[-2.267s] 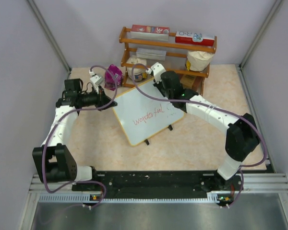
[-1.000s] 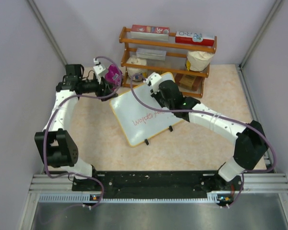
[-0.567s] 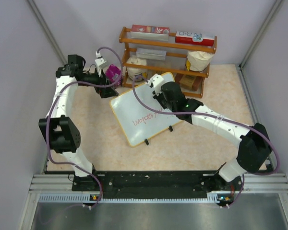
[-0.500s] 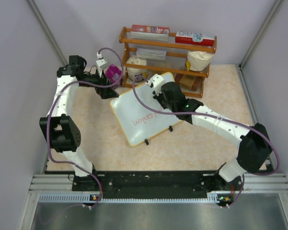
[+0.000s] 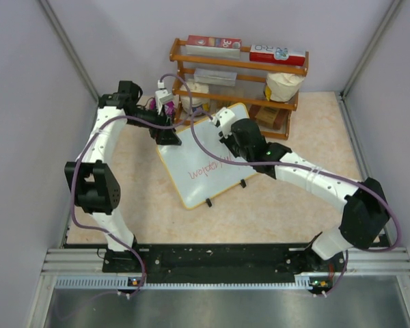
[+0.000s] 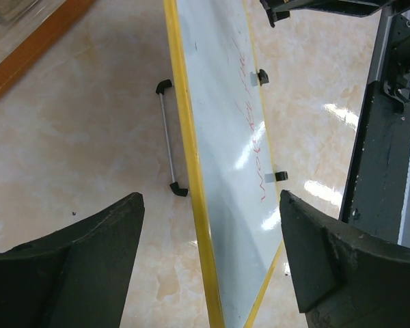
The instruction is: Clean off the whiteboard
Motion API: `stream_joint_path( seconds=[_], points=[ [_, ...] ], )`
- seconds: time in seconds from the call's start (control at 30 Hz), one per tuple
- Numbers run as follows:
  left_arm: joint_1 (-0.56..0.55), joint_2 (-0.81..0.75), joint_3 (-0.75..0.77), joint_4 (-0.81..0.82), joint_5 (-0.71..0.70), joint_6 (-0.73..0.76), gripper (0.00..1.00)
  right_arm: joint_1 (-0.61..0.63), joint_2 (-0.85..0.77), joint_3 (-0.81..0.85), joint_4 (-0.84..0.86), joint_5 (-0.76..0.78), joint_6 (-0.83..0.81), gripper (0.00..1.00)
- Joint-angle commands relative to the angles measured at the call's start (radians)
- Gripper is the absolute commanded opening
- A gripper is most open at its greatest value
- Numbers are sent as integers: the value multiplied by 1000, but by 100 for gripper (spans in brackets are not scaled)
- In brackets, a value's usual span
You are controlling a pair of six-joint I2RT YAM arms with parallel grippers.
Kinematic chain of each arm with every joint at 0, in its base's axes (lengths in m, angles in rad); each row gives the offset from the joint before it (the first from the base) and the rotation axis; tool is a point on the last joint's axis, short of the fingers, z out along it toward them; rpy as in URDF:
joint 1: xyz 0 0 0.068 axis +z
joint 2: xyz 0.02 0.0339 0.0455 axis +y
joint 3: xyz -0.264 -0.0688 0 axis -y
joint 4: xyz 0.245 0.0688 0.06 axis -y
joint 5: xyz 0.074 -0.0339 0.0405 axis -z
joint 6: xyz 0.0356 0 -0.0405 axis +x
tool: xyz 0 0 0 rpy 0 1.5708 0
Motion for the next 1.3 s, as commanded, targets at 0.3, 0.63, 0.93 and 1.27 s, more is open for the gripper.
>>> stream_joint_path(
  seconds=[0.3,0.63,0.93,1.27],
  points=[
    [-35,18,11,45,-7,-12,46,-6,-60,-18,42,22,16,0],
    [-42,14,5,52,-5,-22,10,-23,-78,-30,52,33,29,0],
    [-51,4,2,72,-24,-65,0,-23,-63,-51,78,-4,65,0],
    [-67,-20,-9,118,-61,-111,0,-3,58,-44,200,-48,34,0]
  ],
)
